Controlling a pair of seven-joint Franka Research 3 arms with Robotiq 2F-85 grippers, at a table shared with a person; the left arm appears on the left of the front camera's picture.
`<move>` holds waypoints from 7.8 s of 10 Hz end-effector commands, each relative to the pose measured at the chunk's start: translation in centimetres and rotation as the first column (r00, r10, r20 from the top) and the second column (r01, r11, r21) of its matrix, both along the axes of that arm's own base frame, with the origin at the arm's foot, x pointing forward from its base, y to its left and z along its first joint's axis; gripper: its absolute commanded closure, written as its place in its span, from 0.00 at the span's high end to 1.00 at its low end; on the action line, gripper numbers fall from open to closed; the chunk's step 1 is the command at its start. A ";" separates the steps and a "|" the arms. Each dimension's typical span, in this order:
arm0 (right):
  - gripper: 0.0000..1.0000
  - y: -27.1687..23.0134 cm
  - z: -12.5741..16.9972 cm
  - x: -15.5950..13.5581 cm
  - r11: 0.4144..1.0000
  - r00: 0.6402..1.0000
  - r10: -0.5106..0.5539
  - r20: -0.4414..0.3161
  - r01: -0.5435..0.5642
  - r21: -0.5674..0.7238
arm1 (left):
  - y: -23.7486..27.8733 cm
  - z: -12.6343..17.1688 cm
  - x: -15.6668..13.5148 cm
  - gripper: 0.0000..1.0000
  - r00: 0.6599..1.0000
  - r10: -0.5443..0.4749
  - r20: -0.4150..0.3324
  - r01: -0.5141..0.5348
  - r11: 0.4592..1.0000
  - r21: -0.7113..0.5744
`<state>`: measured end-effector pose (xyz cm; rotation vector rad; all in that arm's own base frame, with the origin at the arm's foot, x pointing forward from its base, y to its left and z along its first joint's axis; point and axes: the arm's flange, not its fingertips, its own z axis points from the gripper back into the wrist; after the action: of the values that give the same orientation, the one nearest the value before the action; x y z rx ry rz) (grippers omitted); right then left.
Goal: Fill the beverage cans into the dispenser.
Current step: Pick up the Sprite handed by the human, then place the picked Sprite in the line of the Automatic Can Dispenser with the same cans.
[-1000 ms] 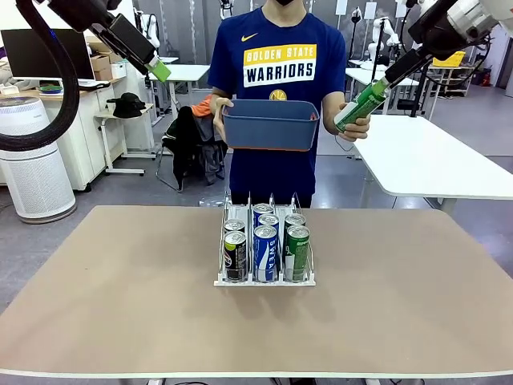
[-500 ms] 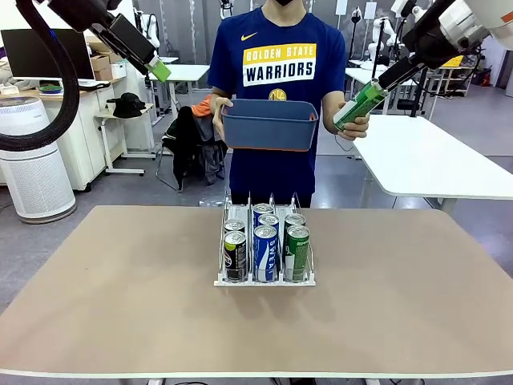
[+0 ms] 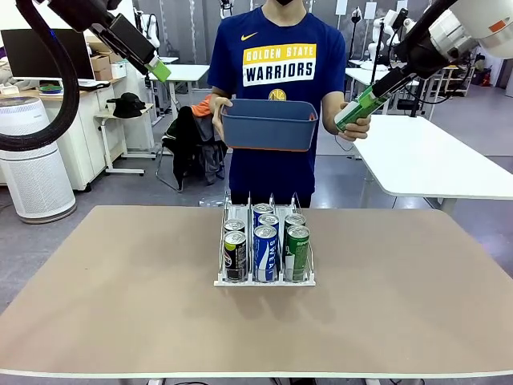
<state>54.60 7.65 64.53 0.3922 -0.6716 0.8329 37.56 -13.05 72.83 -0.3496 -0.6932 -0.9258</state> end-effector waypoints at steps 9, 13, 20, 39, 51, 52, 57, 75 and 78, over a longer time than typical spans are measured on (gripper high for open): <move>1.00 0.6 -0.1 0.6 1.000 1.000 -0.001 -0.005 0.001 0.030 | 0.1 -0.4 -0.3 1.00 1.000 0.004 -0.016 -0.005 1.000 -0.013; 1.00 0.7 -0.1 0.6 1.000 1.000 -0.001 -0.012 0.001 0.027 | 0.1 -0.4 -0.3 1.00 1.000 0.004 -0.016 -0.005 1.000 -0.013; 0.06 0.6 -0.4 0.3 1.000 1.000 0.003 -0.006 -0.003 0.001 | 0.1 -0.4 -0.3 1.00 1.000 0.004 -0.016 -0.005 1.000 -0.013; 0.00 0.7 -0.1 0.5 1.000 1.000 0.011 -0.005 -0.011 0.017 | 0.1 -0.4 -0.3 1.00 1.000 0.004 -0.016 -0.005 1.000 -0.013; 0.00 0.7 -0.1 0.5 1.000 1.000 0.011 -0.005 -0.011 0.017 | 0.1 -0.4 -0.3 1.00 1.000 0.004 -0.016 -0.005 1.000 -0.013; 0.00 0.7 -0.1 0.5 1.000 1.000 0.011 -0.005 -0.011 0.017 | 0.1 -0.4 -0.3 1.00 1.000 0.004 -0.016 -0.005 1.000 -0.013; 0.00 0.7 -0.1 0.5 1.000 1.000 0.011 -0.005 -0.011 0.017 | 0.1 -0.4 -0.3 1.00 1.000 0.004 -0.016 -0.005 1.000 -0.013; 0.58 0.9 0.7 -14.6 0.992 0.984 -0.124 -0.126 0.118 -0.049 | 0.1 -0.4 -0.3 1.00 1.000 0.004 -0.016 -0.005 1.000 -0.013; 0.58 1.3 -3.5 -17.1 0.996 0.986 -0.077 -0.145 0.068 -0.065 | 0.1 -0.4 -0.3 1.00 1.000 0.004 -0.016 -0.005 1.000 -0.013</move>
<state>37.73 8.90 62.19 0.3741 -0.5048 0.7471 37.55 -13.06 72.80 -0.3494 -0.6926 -0.9258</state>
